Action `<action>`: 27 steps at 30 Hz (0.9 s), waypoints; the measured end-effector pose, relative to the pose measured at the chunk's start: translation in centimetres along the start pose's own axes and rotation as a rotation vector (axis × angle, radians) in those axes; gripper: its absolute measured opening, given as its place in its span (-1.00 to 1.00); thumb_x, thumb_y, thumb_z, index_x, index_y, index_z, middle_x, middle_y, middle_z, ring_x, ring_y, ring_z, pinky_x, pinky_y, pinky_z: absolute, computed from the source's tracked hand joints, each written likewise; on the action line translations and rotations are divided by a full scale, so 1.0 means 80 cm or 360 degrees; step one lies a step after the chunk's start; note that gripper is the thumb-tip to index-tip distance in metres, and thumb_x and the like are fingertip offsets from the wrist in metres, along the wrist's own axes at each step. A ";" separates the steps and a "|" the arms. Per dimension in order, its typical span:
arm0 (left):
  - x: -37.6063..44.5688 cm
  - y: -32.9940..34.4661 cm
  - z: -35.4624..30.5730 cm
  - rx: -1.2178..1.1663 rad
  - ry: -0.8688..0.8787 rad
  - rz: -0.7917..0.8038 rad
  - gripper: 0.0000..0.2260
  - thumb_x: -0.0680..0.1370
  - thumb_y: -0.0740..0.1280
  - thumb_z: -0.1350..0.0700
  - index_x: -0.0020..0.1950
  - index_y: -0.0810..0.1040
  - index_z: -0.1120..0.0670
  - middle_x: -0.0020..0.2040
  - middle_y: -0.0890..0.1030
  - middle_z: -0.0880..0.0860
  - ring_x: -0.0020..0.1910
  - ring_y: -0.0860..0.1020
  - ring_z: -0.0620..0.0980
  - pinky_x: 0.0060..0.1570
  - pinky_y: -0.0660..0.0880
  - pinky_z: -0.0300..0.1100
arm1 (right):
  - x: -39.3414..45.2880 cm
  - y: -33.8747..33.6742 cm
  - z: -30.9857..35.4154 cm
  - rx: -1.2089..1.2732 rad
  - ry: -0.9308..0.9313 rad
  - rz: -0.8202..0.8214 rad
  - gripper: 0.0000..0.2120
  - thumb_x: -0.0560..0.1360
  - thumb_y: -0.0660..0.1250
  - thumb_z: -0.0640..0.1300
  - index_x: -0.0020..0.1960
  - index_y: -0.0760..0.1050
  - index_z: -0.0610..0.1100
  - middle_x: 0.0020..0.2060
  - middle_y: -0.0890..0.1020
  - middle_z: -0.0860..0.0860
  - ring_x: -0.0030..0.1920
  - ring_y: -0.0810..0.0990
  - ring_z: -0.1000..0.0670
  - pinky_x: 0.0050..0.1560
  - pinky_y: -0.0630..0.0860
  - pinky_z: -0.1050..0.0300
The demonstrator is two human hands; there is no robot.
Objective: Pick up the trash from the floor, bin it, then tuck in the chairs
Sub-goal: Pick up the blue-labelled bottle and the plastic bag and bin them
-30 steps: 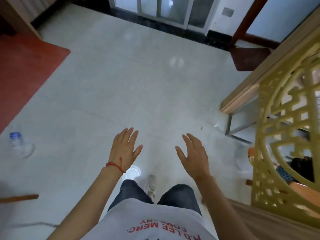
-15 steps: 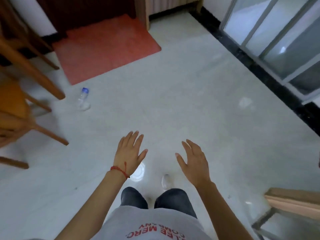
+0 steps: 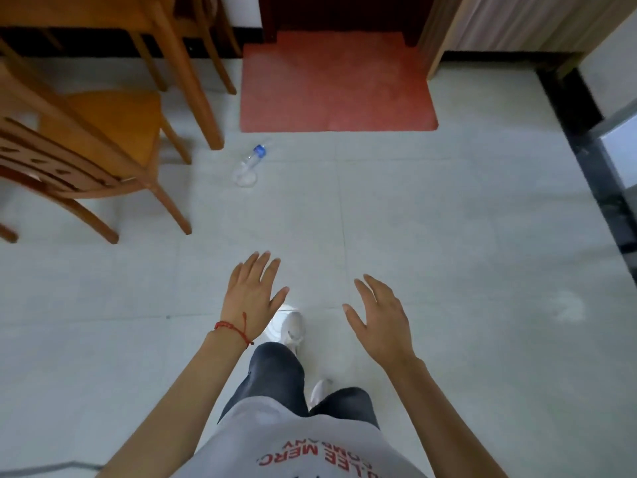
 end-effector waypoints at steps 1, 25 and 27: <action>0.016 -0.003 0.005 -0.0009 -0.0011 0.0001 -0.36 0.59 -0.16 -0.18 0.19 0.51 0.24 0.17 0.57 0.25 0.15 0.53 0.27 0.06 0.48 0.19 | 0.018 0.000 0.001 -0.0003 -0.0014 0.0025 -0.36 0.49 -0.07 0.24 0.39 0.32 -0.12 0.41 0.34 -0.08 0.41 0.29 -0.09 0.34 0.27 0.00; 0.454 -0.107 0.103 -0.0058 -0.0243 -0.0051 -0.36 0.59 -0.16 -0.17 0.18 0.52 0.24 0.16 0.57 0.27 0.15 0.53 0.28 0.06 0.48 0.20 | 0.529 -0.115 0.023 -0.0074 -0.0196 -0.0046 -0.52 0.50 0.17 0.11 0.28 0.43 -0.18 0.29 0.49 -0.16 0.27 0.48 -0.17 0.16 0.47 -0.05; 0.485 -0.113 0.108 -0.0069 -0.0334 -0.0045 -0.36 0.59 -0.17 -0.18 0.18 0.51 0.24 0.16 0.57 0.27 0.15 0.53 0.28 0.06 0.47 0.19 | 0.575 -0.127 0.025 -0.0086 -0.0268 0.0003 -0.51 0.50 0.18 0.10 0.31 0.40 -0.17 0.33 0.45 -0.15 0.31 0.44 -0.16 0.21 0.43 -0.06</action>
Point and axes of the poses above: each hand's wrist, its own x-axis towards the middle knuckle, its own y-axis out of the palm, z = x × y, the point moved 6 cm from there along x, towards the middle knuckle
